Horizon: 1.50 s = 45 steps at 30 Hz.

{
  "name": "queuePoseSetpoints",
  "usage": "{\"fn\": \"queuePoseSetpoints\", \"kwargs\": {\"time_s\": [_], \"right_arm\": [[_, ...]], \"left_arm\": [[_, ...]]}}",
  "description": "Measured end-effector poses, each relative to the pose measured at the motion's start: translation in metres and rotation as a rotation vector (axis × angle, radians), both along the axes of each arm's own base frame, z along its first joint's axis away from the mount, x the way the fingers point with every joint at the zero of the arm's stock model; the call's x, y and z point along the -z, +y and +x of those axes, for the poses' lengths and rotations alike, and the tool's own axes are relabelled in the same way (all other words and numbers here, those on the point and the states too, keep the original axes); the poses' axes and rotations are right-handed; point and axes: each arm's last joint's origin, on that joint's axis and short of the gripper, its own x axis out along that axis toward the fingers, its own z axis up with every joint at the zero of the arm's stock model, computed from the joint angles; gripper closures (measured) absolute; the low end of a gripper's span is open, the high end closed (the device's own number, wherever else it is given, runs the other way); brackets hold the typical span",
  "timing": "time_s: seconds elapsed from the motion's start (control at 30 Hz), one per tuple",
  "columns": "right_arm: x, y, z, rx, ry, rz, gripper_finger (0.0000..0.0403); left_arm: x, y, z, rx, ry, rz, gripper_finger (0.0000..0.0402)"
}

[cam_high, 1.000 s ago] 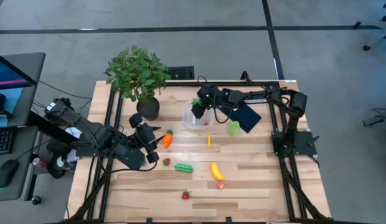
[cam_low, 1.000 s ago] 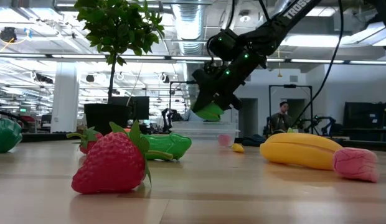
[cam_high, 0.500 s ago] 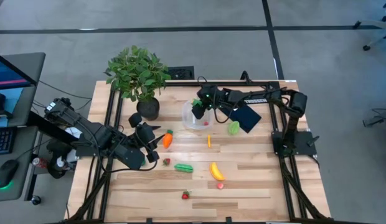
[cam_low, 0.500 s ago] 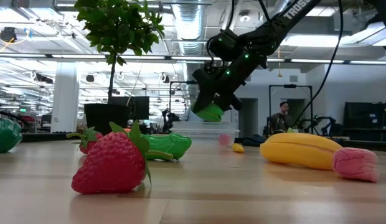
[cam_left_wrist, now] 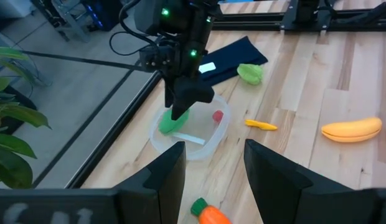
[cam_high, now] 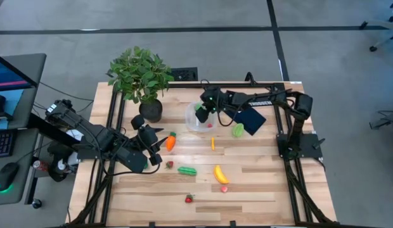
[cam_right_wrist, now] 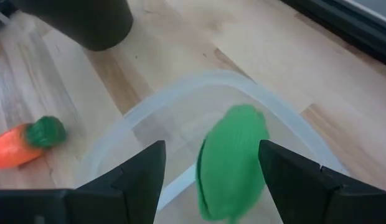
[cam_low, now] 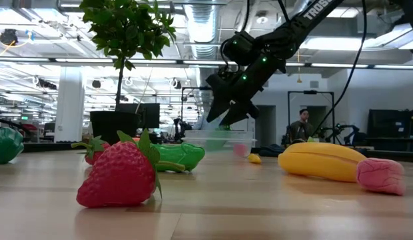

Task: Pick and placing Produce into tupperware
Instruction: Put the green bell pepper into the transparent bin

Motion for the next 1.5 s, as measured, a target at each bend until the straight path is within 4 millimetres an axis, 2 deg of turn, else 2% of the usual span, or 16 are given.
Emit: {"fn": "queuePoseSetpoints", "kwargs": {"time_s": [0.13,0.33,0.57,0.7,0.97,1.13,1.3,1.5], "right_arm": [[-0.002,0.004,-0.001,-0.036,0.000,0.026,0.0152],[-0.023,0.008,-0.006,-0.070,-0.035,0.000,0.0152],[-0.056,0.016,-0.027,-0.105,-0.018,-0.035,0.0152],[-0.073,0.026,-0.041,-0.127,0.006,-0.034,0.0152],[-0.110,0.067,-0.069,-0.287,0.028,-0.089,0.0152],[-0.137,0.100,-0.088,-0.427,-0.039,-0.158,0.0152],[-0.158,0.126,-0.108,-0.529,-0.105,-0.195,0.0152],[-0.170,0.145,-0.125,-0.565,-0.147,-0.154,0.0152]], "left_arm": [[0.000,0.000,0.000,0.002,0.002,0.003,0.0246],[0.001,0.000,-0.001,0.006,0.015,0.010,0.0246],[0.007,0.002,-0.007,0.016,0.102,-0.035,0.0246],[0.021,0.003,-0.011,0.014,0.184,-0.065,0.0246],[0.073,-0.002,-0.026,-0.033,0.336,-0.172,0.0246],[0.097,-0.014,-0.040,0.025,0.431,-0.219,0.0246],[0.111,-0.022,-0.056,0.109,0.594,-0.227,0.0246],[0.112,-0.023,-0.069,0.220,0.743,-0.122,0.0246]]}}
